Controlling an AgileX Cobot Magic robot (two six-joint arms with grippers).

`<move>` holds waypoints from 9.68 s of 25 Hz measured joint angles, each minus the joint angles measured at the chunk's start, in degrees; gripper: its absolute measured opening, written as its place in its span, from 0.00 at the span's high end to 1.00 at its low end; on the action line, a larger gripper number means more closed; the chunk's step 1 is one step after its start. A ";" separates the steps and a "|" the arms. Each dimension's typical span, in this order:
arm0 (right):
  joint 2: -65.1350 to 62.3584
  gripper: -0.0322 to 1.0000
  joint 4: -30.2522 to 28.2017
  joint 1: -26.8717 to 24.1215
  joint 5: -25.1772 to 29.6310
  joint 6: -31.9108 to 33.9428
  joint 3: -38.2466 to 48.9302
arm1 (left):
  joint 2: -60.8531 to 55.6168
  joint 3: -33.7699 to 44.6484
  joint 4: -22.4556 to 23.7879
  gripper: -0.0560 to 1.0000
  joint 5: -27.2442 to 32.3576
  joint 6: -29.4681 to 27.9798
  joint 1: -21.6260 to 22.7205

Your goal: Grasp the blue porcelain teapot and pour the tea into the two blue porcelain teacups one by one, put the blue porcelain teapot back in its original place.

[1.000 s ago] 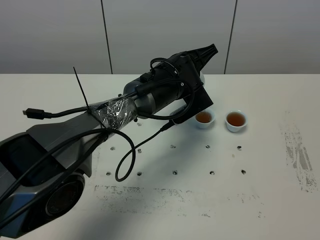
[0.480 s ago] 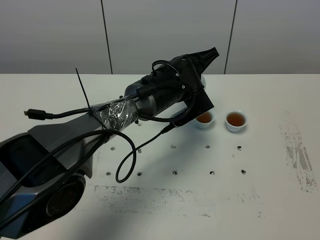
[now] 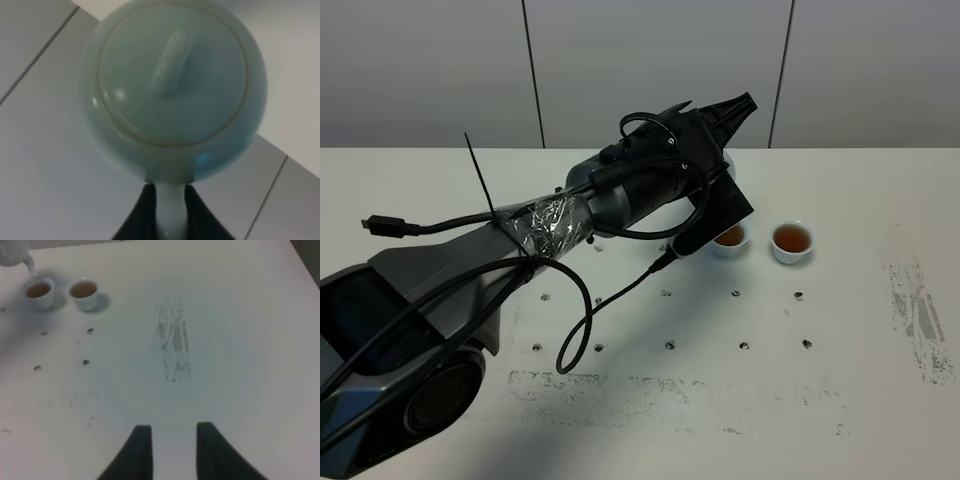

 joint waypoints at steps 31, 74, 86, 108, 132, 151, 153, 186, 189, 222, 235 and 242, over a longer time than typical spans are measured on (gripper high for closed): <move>0.00 0.74 0.00 0.00 0.00 0.00 0.00 | -15.52 22.41 -51.87 0.84 8.51 -37.29 8.39; 0.00 0.74 0.00 0.00 0.00 0.00 0.00 | -16.88 24.46 -56.75 0.84 2.31 -38.32 7.78; 0.00 0.74 0.00 0.00 0.00 0.00 0.00 | -21.29 24.50 -51.29 0.84 8.51 -51.46 8.75; 0.00 0.74 0.00 0.00 0.00 0.00 0.00 | -14.46 19.14 -52.73 0.84 4.54 -73.15 15.12; 0.00 0.74 0.00 0.00 0.00 0.00 0.00 | -8.52 13.47 -41.86 0.84 14.83 -79.48 15.20; 0.00 0.74 0.00 0.00 0.00 0.00 0.00 | -10.97 21.60 -40.53 0.84 6.65 -80.97 16.93; 0.00 0.74 0.00 0.00 0.00 0.00 0.00 | -10.97 22.92 -40.79 0.84 4.92 -80.97 16.95; 0.00 0.74 0.00 0.00 0.00 0.00 0.00 | -14.34 30.95 -41.86 0.84 -4.23 -79.22 17.81; 0.00 0.74 0.00 0.00 0.00 0.00 0.00 | -13.57 30.95 -42.75 0.84 -5.10 -79.28 18.02; 0.00 0.74 0.00 0.00 0.00 0.00 0.00 | -12.48 31.16 -46.90 0.57 -4.05 -79.13 18.89; 0.00 0.74 0.00 0.00 0.00 0.00 0.00 | -24.20 31.16 -46.01 0.56 1.57 -79.06 18.89; 0.00 0.74 0.00 0.00 0.00 0.00 0.00 | -35.72 31.16 -40.16 0.56 5.58 -79.06 18.95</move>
